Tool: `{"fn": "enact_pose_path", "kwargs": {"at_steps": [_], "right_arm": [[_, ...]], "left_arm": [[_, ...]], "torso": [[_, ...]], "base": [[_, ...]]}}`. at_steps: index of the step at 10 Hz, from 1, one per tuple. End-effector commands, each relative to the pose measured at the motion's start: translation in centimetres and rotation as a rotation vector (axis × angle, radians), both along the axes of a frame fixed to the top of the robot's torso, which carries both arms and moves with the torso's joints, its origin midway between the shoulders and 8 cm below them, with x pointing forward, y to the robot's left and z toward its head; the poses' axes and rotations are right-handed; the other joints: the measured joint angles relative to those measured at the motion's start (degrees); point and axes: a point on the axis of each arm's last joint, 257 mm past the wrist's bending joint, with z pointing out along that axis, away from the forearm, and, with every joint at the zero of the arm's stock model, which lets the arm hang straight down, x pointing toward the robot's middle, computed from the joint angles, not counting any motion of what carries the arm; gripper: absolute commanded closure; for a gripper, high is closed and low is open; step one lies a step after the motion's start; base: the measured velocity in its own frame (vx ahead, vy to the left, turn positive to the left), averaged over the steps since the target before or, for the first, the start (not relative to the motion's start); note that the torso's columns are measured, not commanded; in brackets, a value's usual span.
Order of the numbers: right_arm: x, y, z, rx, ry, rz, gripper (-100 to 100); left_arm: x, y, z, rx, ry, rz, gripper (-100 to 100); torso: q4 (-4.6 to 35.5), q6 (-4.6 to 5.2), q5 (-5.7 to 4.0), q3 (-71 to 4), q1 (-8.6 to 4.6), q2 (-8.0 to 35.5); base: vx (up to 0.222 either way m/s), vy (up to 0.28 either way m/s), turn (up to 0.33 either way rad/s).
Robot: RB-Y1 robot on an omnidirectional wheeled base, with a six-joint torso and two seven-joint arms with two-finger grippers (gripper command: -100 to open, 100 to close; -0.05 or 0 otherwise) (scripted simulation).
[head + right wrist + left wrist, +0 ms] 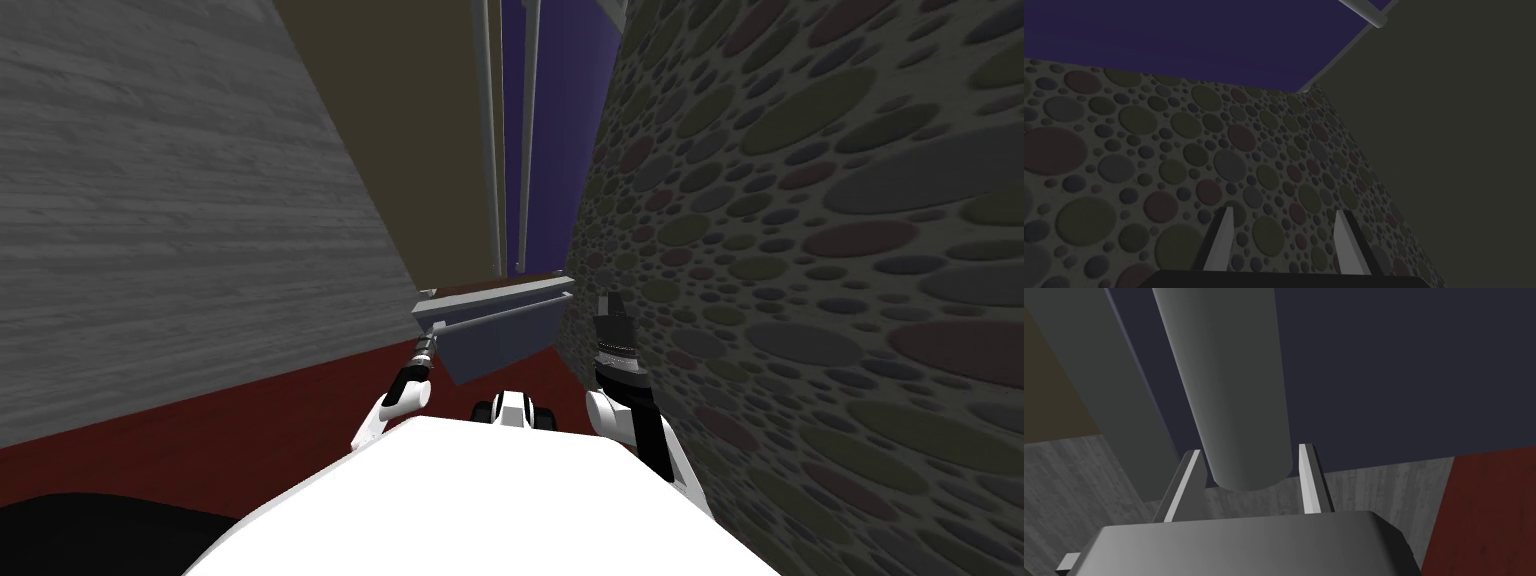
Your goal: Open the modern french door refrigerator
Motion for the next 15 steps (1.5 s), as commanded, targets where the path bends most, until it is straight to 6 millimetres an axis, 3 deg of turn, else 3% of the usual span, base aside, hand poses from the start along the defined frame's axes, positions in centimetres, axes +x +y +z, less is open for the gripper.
{"fn": "enact_pose_path", "kwargs": {"at_steps": [1, 2, 3, 5, 6, 8, 9, 11, 12, 14, 15], "right_arm": [[0.0, 0.0, 0.0, 0.000, 0.000, 0.000, 0], [0.0, 0.0, 0.0, 0.000, 0.000, 0.000, 0], [0.0, 0.0, 0.0, 0.000, 0.000, 0.000, 0], [0.0, 0.0, 0.0, 0.000, 0.000, 0.000, 0], [0.0, 0.0, 0.0, 0.000, 0.000, 0.000, 0], [0.0, 0.0, 0.0, 0.000, 0.000, 0.000, 0], [0.0, 0.0, 0.0, 0.000, 0.000, 0.000, 0], [0.0, 0.0, 0.0, 0.000, 0.000, 0.000, 0], [0.0, 0.0, 0.0, 0.000, 0.000, 0.000, 0], [0.0, 0.0, 0.0, 0.000, 0.000, 0.000, 0], [0.0, 0.0, 0.0, 0.000, 0.000, 0.000, 0]], "left_arm": [[2.0, -0.1, -0.5, -0.009, 0.005, -0.025, 100], [1.8, 0.1, -1.5, -0.015, 0.023, -0.022, 100], [3.6, 0.4, 0.3, 0.000, -0.012, -0.042, 100], [3.4, 0.7, -1.9, -0.016, 0.026, -0.035, 100], [5.1, 1.2, -0.2, -0.001, -0.005, -0.051, 100], [5.0, 1.5, -2.0, -0.015, 0.028, -0.043, 100], [6.8, 2.1, -0.3, -0.001, -0.002, -0.056, 100], [6.6, 2.4, -2.0, -0.013, 0.030, -0.048, 100], [8.2, 3.3, -0.4, 0.000, 0.005, -0.055, 100], [8.1, 3.6, -1.8, -0.010, 0.031, -0.048, 100], [9.9, 4.5, 0.2, 0.003, 0.001, -0.053, 100]], "torso": [[0.08, -0.01, -0.07, -0.02, 0.01, 0.05], [0.04, 0.05, -0.04, 0.03, -0.16, 0.07], [-0.09, 0.09, 0.04, -0.03, -0.15, -0.05], [-0.04, 0.16, 0.02, 0.07, -0.22, 0.12], [-0.14, 0.20, 0.11, -0.07, -0.06, -0.14], [-0.09, 0.15, 0.04, -0.03, -0.18, -0.04], [-0.20, 0.19, 0.12, -0.16, -0.05, -0.26], [-0.17, 0.17, 0.10, -0.04, -0.17, -0.05], [-0.24, 0.20, 0.17, -0.12, -0.04, -0.19], [-0.09, 0.11, 0.04, 0.00, -0.13, 0.05], [-0.15, 0.16, 0.09, -0.10, -0.04, -0.13]], "base": [[-0.076, -0.057, 0.034], [-0.032, -0.048, 0.008], [-0.096, -0.077, 0.049], [-0.075, -0.046, 0.014], [-0.107, -0.054, 0.034], [-0.058, -0.049, 0.011], [-0.066, -0.047, 0.042], [-0.056, -0.056, 0.018], [-0.096, -0.062, 0.027], [-0.070, -0.051, 0.016], [-0.082, -0.068, 0.026]]}}
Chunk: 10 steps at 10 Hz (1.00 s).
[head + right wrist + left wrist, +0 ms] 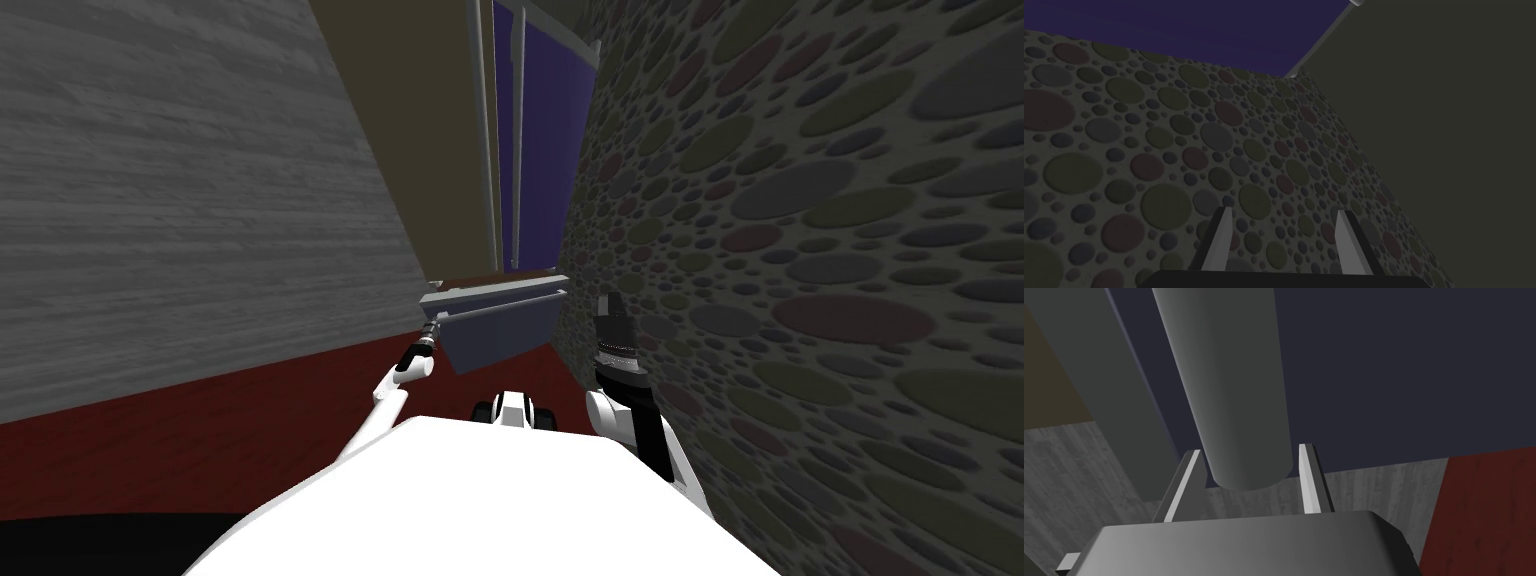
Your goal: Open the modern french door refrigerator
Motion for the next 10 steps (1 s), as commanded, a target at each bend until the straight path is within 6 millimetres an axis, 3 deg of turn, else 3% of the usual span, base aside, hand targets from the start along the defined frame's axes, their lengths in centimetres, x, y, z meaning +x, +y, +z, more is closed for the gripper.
{"fn": "enact_pose_path", "kwargs": {"at_steps": [1, 2, 4, 5, 6, 7, 8, 9, 10], "right_arm": [[0.0, 0.0, 0.0, 0.000, 0.000, 0.000, 0], [0.0, 0.0, 0.0, 0.000, 0.000, 0.000, 0], [0.0, 0.0, 0.0, 0.000, 0.000, 0.000, 0], [0.0, 0.0, 0.0, 0.000, 0.000, 0.000, 0], [0.0, 0.0, 0.0, 0.000, 0.000, 0.000, 0], [0.0, 0.0, 0.0, 0.000, 0.000, 0.000, 0], [0.0, 0.0, 0.0, 0.000, 0.000, 0.000, 0], [0.0, 0.0, 0.0, 0.000, 0.000, 0.000, 0], [0.0, 0.0, 0.0, 0.000, 0.000, 0.000, 0]], "left_arm": [[1.3, 0.8, -0.8, -0.007, 0.025, -0.001, 100], [2.9, 1.7, 1.7, 0.010, -0.013, -0.006, 100], [2.6, 2.2, -0.2, -0.003, 0.023, 0.007, 100], [4.1, 3.5, 2.0, 0.011, -0.006, 0.010, 100], [3.9, 3.8, 0.7, 0.002, 0.019, 0.020, 100], [3.9, 3.7, 1.4, 0.005, 0.005, 0.016, 100], [1.6, 7.3, 0.5, 0.000, 0.020, 0.084, 100], [1.5, 7.7, 0.6, -0.001, 0.016, 0.093, 100], [-0.7, 10.6, -0.3, -0.002, 0.033, 0.146, 100]], "torso": [[0.15, -0.07, -0.15, 0.02, -0.10, 0.13], [0.12, -0.10, -0.12, 0.12, -0.12, 0.23], [0.34, -0.24, -0.30, 0.26, -0.14, 0.49], [0.26, -0.26, -0.23, 0.14, 0.03, 0.29], [0.41, -0.41, -0.39, 0.19, -0.06, 0.45], [0.38, -0.45, -0.32, 0.32, -0.08, 0.62], [0.42, -0.44, -0.34, 0.29, 0.04, 0.55], [0.31, -0.38, -0.17, 0.33, 0.20, 0.63], [0.33, -0.32, -0.14, 0.34, 0.20, 0.62]], "base": [[-0.081, -0.061, 0.014], [-0.134, -0.098, 0.029], [-0.071, -0.050, 0.011], [-0.075, -0.068, 0.010], [-0.083, -0.068, 0.021], [-0.033, -0.026, 0.013], [-0.089, -0.002, -0.345], [-0.129, 0.015, -0.375], [-0.179, -0.008, -0.435]]}}
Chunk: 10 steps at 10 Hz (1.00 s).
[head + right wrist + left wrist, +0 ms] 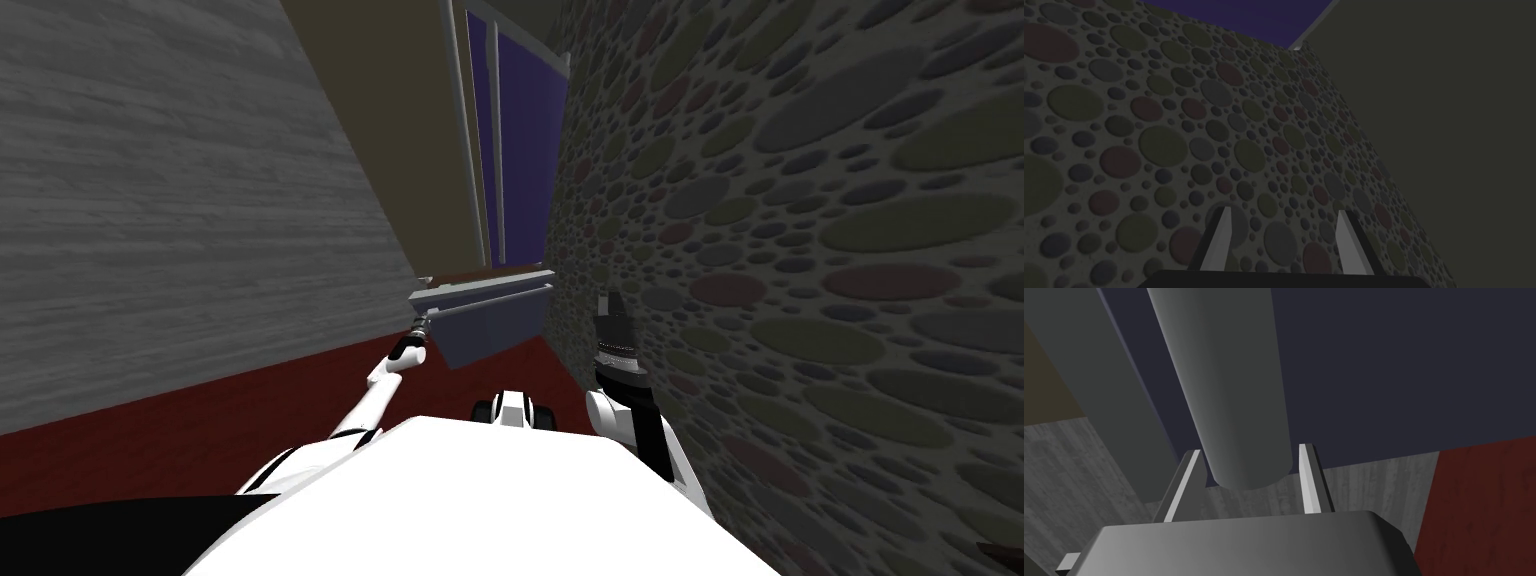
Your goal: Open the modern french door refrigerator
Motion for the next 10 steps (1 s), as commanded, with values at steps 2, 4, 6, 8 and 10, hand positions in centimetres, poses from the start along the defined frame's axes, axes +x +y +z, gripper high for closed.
{"fn": "enact_pose_path", "kwargs": {"at_steps": [2, 4, 6, 8, 10], "right_arm": [[0.0, 0.0, 0.0, 0.000, 0.000, 0.000, 0], [0.0, 0.0, 0.0, 0.000, 0.000, 0.000, 0], [0.0, 0.0, 0.0, 0.000, 0.000, 0.000, 0], [0.0, 0.0, 0.0, 0.000, 0.000, 0.000, 0], [0.0, 0.0, 0.0, 0.000, 0.000, 0.000, 0]], "left_arm": [[-5.4, 6.7, -1.6, -0.009, 0.032, 0.136, 100], [-6.0, 7.8, -1.1, -0.012, 0.020, 0.160, 100], [-9.0, 11.3, -1.3, -0.014, 0.023, 0.235, 100], [-12.1, 14.4, -1.5, -0.014, 0.027, 0.306, 100], [-15.0, 16.8, -1.8, -0.012, 0.036, 0.364, 100]], "torso": [[-0.07, -0.21, 0.03, -0.10, 0.07, -0.19], [-0.18, -0.27, 0.13, -0.23, 0.23, -0.39], [-0.14, -0.19, 0.13, -0.10, 0.11, -0.15], [-0.16, -0.15, 0.25, -0.07, 0.25, -0.16], [-0.11, -0.40, 0.15, -0.14, 0.28, -0.26]], "base": [[-0.145, -0.018, -0.347], [-0.077, -0.017, -0.219], [-0.105, -0.030, -0.331], [-0.113, -0.030, -0.374], [-0.077, -0.030, -0.206]]}}
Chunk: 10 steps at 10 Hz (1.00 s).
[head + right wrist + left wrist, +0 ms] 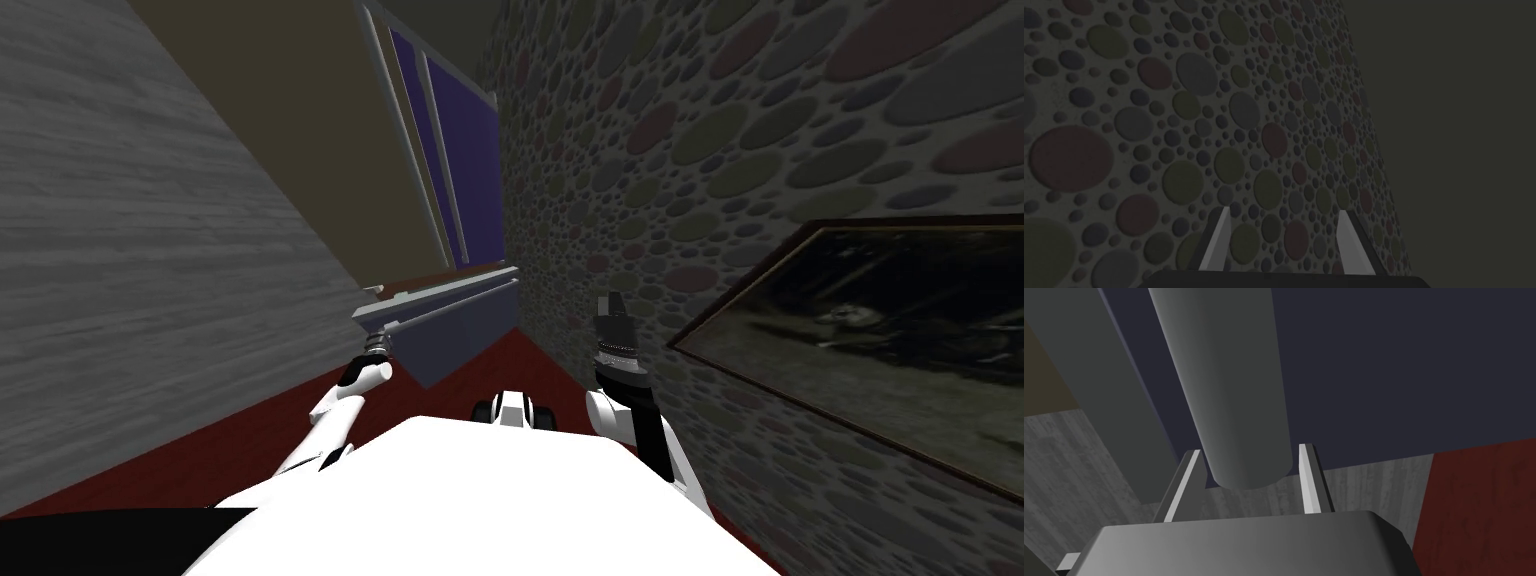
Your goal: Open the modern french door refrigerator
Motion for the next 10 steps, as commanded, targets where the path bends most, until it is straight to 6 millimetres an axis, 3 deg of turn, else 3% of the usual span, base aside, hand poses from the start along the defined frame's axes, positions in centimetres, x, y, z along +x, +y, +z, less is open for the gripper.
{"fn": "enact_pose_path", "kwargs": {"at_steps": [1, 2, 3, 4, 6, 7, 8, 9, 10], "right_arm": [[0.0, 0.0, 0.0, 0.000, 0.000, 0.000, 0], [0.0, 0.0, 0.0, 0.000, 0.000, 0.000, 0], [0.0, 0.0, 0.0, 0.000, 0.000, 0.000, 0], [0.0, 0.0, 0.0, 0.000, 0.000, 0.000, 0], [0.0, 0.0, 0.0, 0.000, 0.000, 0.000, 0], [0.0, 0.0, 0.0, 0.000, 0.000, 0.000, 0], [0.0, 0.0, 0.0, 0.000, 0.000, 0.000, 0], [0.0, 0.0, 0.0, 0.000, 0.000, 0.000, 0], [0.0, 0.0, 0.0, 0.000, 0.000, 0.000, 0]], "left_arm": [[-3.9, 3.2, -0.5, -0.008, 0.014, 0.084, 100], [-6.7, 5.3, -0.8, -0.006, 0.026, 0.135, 100], [-7.5, 6.1, -0.3, -0.006, 0.013, 0.158, 100], [-10.3, 7.8, -0.5, -0.003, 0.025, 0.206, 100], [-11.2, 8.7, 0.0, -0.003, 0.010, 0.231, 100], [-14.2, 10.4, 0.0, 0.001, 0.019, 0.282, 100], [-14.8, 10.9, 0.4, 0.001, 0.008, 0.301, 100], [-17.8, 12.5, 0.4, 0.007, 0.016, 0.350, 100], [-18.9, 13.2, 1.0, 0.007, -0.001, 0.377, 100]], "torso": [[-0.06, 0.15, 0.16, 0.09, 0.03, 0.13], [0.04, 0.17, 0.04, 0.09, 0.02, 0.14], [0.09, 0.16, -0.03, 0.14, -0.10, 0.25], [0.07, 0.16, 0.01, 0.13, -0.09, 0.17], [0.08, 0.24, 0.01, 0.08, -0.11, 0.09], [0.10, 0.09, -0.09, 0.00, -0.01, 0.00], [0.07, 0.26, 0.02, 0.08, -0.12, 0.12], [0.15, 0.45, -0.10, 0.09, -0.23, 0.12], [0.14, 0.51, -0.08, 0.12, -0.39, 0.16]], "base": [[-0.109, -0.047, -0.320], [-0.136, -0.056, -0.403], [-0.120, -0.039, -0.344], [-0.132, -0.081, -0.417], [-0.087, -0.050, -0.189], [-0.075, -0.056, -0.311], [-0.089, -0.058, -0.332], [-0.115, -0.076, -0.372], [-0.106, -0.071, -0.324]]}}
